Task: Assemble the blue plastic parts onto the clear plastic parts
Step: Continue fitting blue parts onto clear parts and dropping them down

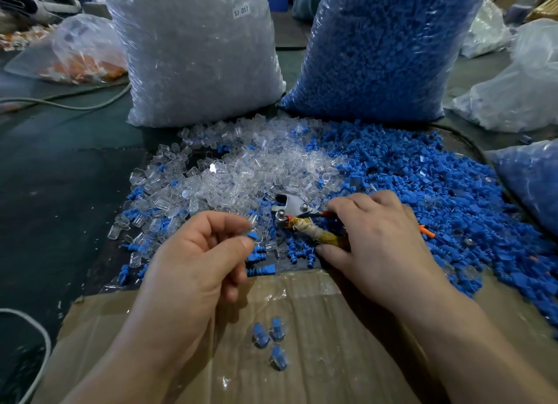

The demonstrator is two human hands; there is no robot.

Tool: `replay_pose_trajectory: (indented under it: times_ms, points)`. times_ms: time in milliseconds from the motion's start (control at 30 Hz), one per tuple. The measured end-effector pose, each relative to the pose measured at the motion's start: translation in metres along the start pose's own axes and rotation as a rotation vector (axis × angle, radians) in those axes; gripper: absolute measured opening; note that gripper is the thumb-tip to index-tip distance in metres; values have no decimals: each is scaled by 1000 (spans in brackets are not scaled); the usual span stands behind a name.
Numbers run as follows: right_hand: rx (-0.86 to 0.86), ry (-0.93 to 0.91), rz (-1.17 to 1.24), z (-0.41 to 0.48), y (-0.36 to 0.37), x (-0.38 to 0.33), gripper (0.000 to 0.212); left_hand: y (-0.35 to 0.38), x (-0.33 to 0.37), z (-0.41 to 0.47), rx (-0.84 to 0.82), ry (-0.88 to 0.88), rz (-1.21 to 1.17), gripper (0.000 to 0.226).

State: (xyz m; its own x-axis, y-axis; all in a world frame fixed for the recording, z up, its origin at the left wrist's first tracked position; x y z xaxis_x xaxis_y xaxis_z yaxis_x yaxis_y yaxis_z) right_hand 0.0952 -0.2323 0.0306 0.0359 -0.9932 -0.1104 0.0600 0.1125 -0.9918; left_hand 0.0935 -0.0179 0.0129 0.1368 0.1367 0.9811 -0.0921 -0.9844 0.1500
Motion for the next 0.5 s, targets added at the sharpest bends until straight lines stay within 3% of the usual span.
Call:
replay_pose_trajectory:
  times_ms: [100, 267, 500]
  points:
    - [53, 4, 32, 1, -3, -1, 41, -1, 0, 1, 12, -1, -15, 20]
    - [172, -26, 235, -8, -15, -2, 46, -2, 3, 2, 37, 31, -66, 17]
    - [74, -255, 284, -19, -19, -15, 44, -6, 11, 1, 54, 89, -53, 16]
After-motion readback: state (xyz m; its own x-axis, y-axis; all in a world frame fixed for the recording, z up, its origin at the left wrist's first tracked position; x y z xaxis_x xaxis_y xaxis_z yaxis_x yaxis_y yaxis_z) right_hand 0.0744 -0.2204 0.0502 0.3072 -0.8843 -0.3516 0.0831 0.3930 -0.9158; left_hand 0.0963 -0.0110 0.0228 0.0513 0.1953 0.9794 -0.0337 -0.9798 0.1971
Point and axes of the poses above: each hand's wrist, its own z-axis towards the middle knuckle, its own y-axis out of the palm, x = y × z, the point moved 1 cm from there along z, towards the middle knuckle, and after that the axes turned 1 degree about -x, right-handed, at the moved point
